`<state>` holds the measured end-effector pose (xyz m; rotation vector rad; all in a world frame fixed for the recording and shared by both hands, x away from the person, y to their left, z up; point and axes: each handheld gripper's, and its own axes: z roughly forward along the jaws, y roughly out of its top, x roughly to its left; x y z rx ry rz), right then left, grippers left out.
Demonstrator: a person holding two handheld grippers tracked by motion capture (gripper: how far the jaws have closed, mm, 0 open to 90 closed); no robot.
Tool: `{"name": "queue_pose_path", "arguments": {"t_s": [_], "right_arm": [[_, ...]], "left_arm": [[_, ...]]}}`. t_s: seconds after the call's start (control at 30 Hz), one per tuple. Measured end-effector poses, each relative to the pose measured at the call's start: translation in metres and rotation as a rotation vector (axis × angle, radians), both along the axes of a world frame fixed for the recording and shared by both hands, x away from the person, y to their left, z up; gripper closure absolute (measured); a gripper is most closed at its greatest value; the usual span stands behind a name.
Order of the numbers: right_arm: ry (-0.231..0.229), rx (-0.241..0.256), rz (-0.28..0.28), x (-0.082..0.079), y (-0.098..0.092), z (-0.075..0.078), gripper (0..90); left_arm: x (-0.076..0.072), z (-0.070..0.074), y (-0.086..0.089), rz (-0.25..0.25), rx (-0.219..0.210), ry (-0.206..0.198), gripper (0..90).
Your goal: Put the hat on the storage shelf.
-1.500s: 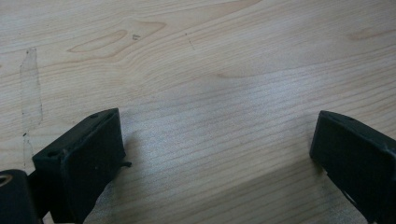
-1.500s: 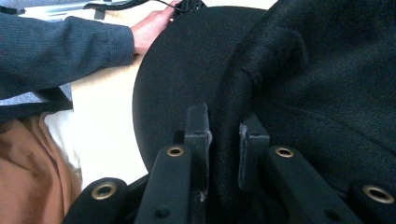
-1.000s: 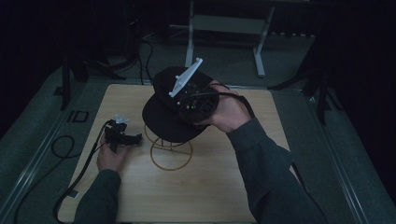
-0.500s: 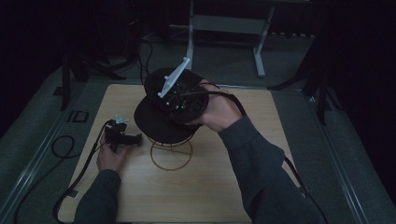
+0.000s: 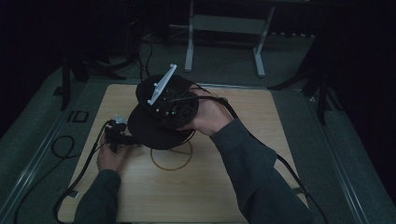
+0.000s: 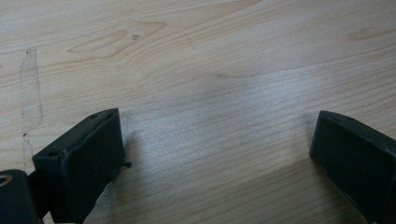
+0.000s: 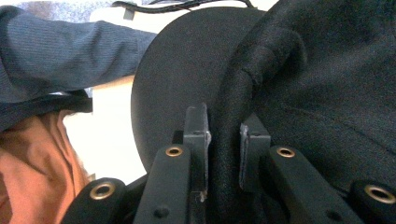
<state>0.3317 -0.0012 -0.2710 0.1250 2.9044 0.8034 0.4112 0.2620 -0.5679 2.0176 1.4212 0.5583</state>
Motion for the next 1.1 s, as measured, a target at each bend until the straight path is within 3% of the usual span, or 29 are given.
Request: {"name": "queue_pose_path", "arguments": {"t_s": [0.57,1.1], "right_arm": [[0.021,-0.044,0.007,0.001,0.011,-0.019,76.4],[0.059,-0.042,0.010,0.005,0.016,-0.034,71.8]], "left_arm": [[0.000,0.000,0.000,0.004,-0.002,-0.004,2.5],[0.000,0.000,0.000,0.004,-0.003,-0.006,2.4]]}}
